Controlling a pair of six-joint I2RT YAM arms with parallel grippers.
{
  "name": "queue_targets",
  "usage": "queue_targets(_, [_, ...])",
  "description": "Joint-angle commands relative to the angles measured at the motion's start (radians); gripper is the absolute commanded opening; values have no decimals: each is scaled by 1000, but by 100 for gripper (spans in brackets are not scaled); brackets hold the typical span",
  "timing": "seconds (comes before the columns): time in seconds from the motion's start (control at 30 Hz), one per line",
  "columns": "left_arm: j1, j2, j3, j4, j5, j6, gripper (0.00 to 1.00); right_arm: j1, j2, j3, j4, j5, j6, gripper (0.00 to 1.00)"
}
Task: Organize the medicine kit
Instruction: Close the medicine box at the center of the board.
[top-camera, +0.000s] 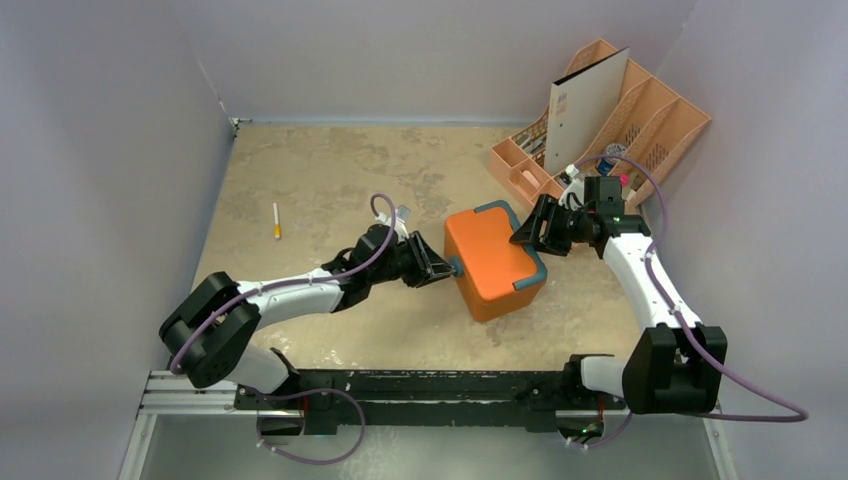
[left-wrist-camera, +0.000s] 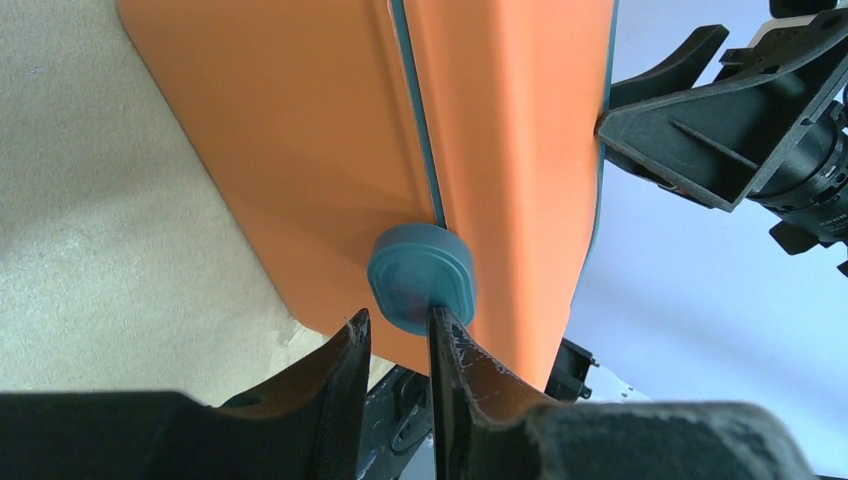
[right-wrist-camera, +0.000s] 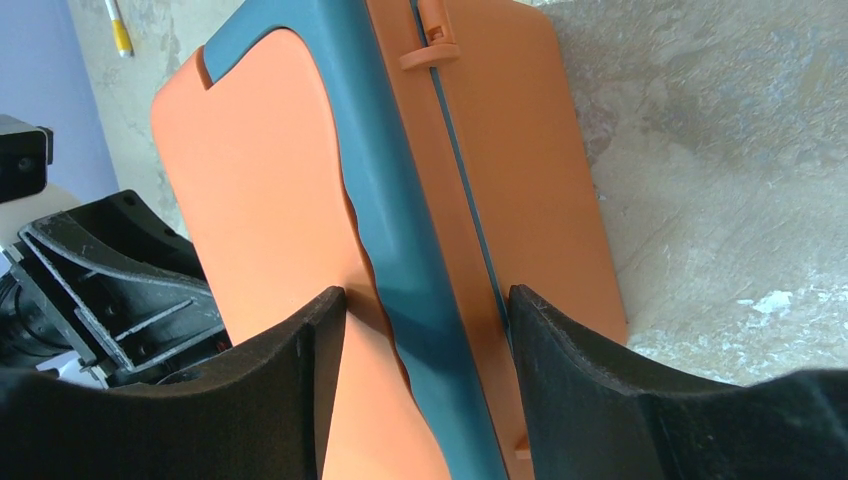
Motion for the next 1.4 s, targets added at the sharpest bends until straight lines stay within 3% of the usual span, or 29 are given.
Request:
queue_targets(0.0, [-1,29,53,41,-1,22,25,19,1,-27,-42,-33,-7,61])
queue_targets(0.4, [2,48,57,24,-16,61,16,24,-9,-45,-50,-32,-15,60])
queue_targets(1.03, [2,100,150,23,65,127,16,50,-14,-9,-113,15,-51,60])
queue_targets(1.37, [-7,132,115,92,84,72,18,51,-3,154,-220,155,-21,72])
